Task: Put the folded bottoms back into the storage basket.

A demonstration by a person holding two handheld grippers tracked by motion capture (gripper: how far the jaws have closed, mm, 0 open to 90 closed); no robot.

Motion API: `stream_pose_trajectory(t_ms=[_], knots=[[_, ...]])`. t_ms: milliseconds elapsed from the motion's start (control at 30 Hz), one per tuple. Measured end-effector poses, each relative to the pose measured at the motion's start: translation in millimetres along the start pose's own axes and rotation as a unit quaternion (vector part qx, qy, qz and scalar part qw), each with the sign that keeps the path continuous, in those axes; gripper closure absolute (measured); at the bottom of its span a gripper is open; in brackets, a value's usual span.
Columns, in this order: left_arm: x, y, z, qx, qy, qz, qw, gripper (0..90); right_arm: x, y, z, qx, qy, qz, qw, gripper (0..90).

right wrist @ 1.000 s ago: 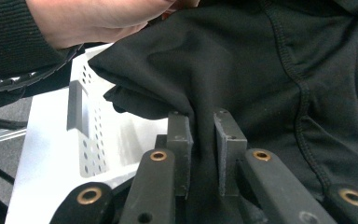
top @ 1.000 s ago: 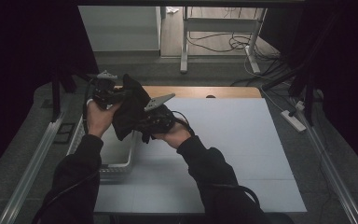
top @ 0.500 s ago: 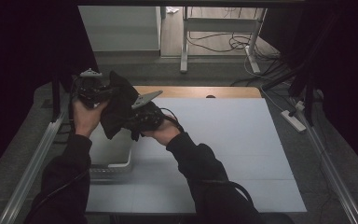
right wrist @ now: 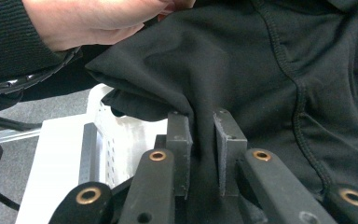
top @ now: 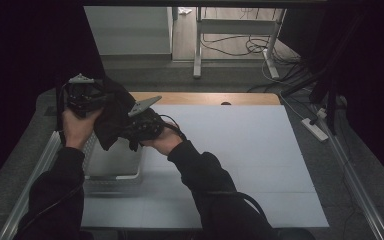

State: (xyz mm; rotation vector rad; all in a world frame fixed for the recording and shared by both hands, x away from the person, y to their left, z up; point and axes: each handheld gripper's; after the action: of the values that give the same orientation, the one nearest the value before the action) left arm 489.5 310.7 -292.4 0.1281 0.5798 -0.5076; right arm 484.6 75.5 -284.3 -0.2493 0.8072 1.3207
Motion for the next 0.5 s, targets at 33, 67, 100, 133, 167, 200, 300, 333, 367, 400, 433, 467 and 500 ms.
stream_pose_trajectory(t_ms=[33,67,100,133,167,200,300,333,367,400,433,467,500], knots=[[0.0,0.9,-1.9,-0.001,0.002,0.000,1.0000,73.9,1.7,0.9,0.0,0.000,0.000,0.001,1.0000,79.3],[0.4,1.6,-4.0,-0.001,0.004,-0.001,1.0000,73.9,4.9,2.3,-0.3,-0.001,0.003,0.002,1.0000,79.3],[1.2,1.9,-6.1,-0.003,0.006,-0.002,1.0000,73.9,4.9,2.3,-0.3,-0.001,0.003,0.002,1.0000,79.3],[2.2,2.2,-8.2,-0.004,0.008,-0.003,1.0000,73.8,6.7,3.1,-0.8,-0.001,0.004,0.003,1.0000,79.3],[3.3,2.6,-10.5,-0.003,0.011,-0.004,0.9999,73.9,8.4,3.6,-1.4,-0.001,0.006,0.003,1.0000,79.3],[4.7,2.6,-12.8,-0.006,0.013,-0.005,0.9999,73.8,10.0,4.0,-2.2,-0.001,0.007,0.003,1.0000,79.2],[8.3,3.1,-19.4,-0.009,0.019,-0.007,0.9998,73.8,14.4,4.2,-4.9,0.002,0.013,0.003,0.9999,79.2],[9.3,3.6,-21.6,-0.011,0.020,-0.008,0.9997,73.8,15.7,4.1,-5.7,0.002,0.015,0.002,0.9999,79.2],[10.3,3.8,-23.7,-0.013,0.022,-0.009,0.9996,73.8,17.1,4.2,-6.7,0.004,0.016,0.003,0.9999,79.2],[11.3,4.0,-25.7,-0.015,0.024,-0.010,0.9996,73.8,18.3,4.2,-7.6,0.004,0.017,0.002,0.9998,79.2],[12.5,4.1,-27.6,-0.016,0.026,-0.011,0.9995,73.8,19.6,4.2,-8.6,0.005,0.018,0.003,0.9998,79.2],[13.6,4.2,-29.4,-0.017,0.028,-0.012,0.9994,73.8,20.9,4.4,-9.6,0.007,0.020,0.003,0.9998,79.2],[15.0,4.2,-31.3,-0.017,0.031,-0.013,0.9993,73.7,22.3,4.5,-10.7,0.006,0.022,0.002,0.9997,79.1]])
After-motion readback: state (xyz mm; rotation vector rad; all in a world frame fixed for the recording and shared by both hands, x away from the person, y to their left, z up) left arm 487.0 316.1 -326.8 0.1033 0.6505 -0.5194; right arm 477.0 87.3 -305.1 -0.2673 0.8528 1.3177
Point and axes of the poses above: each handheld gripper's, and its own axes: x roughly forward along the jaws, z roughly out of its top, y roughly to its left, and after that the axes turned 14 degrees about x, right-handed
